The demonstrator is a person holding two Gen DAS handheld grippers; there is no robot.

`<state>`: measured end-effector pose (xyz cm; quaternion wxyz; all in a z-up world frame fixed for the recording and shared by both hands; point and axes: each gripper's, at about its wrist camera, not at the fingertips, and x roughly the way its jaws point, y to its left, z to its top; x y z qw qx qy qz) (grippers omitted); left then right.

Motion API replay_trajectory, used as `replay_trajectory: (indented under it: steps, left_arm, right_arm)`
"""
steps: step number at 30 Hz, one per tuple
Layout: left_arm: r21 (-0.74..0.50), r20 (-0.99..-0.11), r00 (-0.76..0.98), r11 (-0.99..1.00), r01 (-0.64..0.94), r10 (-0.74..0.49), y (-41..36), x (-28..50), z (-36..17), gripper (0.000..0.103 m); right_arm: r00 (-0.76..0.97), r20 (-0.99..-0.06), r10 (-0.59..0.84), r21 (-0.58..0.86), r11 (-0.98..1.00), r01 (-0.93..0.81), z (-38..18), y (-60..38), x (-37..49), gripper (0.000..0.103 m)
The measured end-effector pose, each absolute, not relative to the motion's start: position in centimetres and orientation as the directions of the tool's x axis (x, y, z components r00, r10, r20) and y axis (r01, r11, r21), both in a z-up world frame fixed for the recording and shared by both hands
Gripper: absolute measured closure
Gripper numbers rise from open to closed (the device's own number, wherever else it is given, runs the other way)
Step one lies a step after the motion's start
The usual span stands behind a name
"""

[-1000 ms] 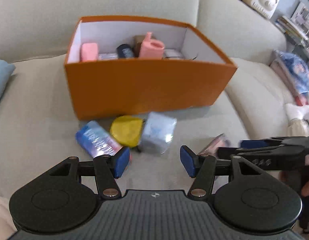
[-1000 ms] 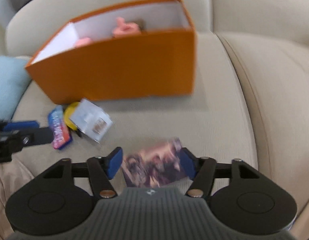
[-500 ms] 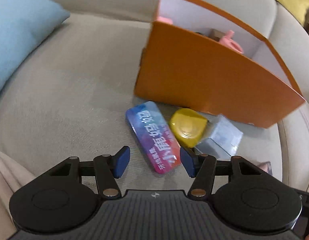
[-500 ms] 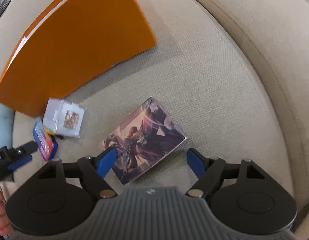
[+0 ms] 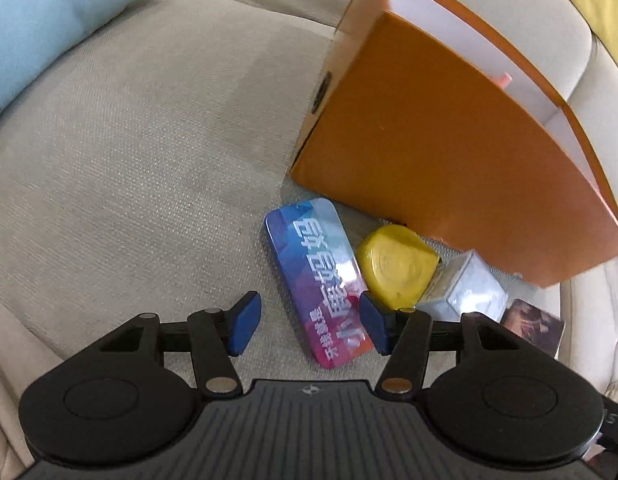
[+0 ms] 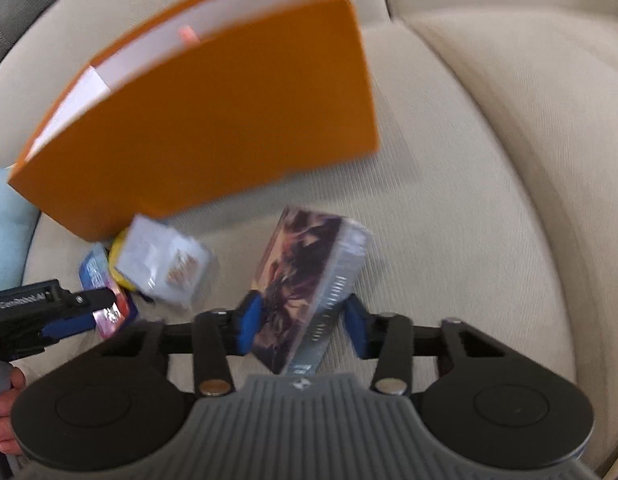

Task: Organize rigid objects
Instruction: 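Grasp the blue-pink tin with the left gripper while the right grasps the photo card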

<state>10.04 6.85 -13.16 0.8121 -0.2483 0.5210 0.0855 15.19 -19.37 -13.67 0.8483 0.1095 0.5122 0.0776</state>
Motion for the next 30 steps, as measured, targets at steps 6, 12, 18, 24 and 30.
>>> replay_trajectory:
  steps: [6, 12, 18, 24, 30]
  left_arm:
    - [-0.348, -0.878, 0.457, 0.843, -0.410, -0.140, 7.6, 10.2, -13.4, 0.042]
    - [-0.347, -0.865, 0.486, 0.852, -0.392, -0.129, 8.0, 9.5, -12.5, 0.067]
    - [-0.384, -0.846, 0.504, 0.855, -0.348, -0.174, 8.8, 7.6, -10.8, 0.085]
    - [-0.312, -0.887, 0.421, 0.920, -0.237, -0.193, 7.3, 5.8, -9.1, 0.088]
    - [-0.324, -0.900, 0.369, 0.921, -0.214, -0.231, 6.6, 5.6, -10.6, 0.088]
  right_arm:
    - [0.468, -0.839, 0.276, 0.252, 0.961, -0.114, -12.4, -17.1, 16.3, 0.078]
    - [0.470, -0.838, 0.276, 0.238, 0.961, -0.140, -12.4, -16.6, 16.2, 0.076]
    - [0.454, -0.845, 0.281, 0.262, 0.959, -0.106, -12.3, -17.5, 16.5, 0.079]
    - [0.435, -0.850, 0.296, 0.264, 0.955, -0.134, -11.5, -17.3, 15.4, 0.079]
    - [0.405, -0.867, 0.289, 0.243, 0.956, -0.162, -11.9, -16.5, 15.2, 0.078]
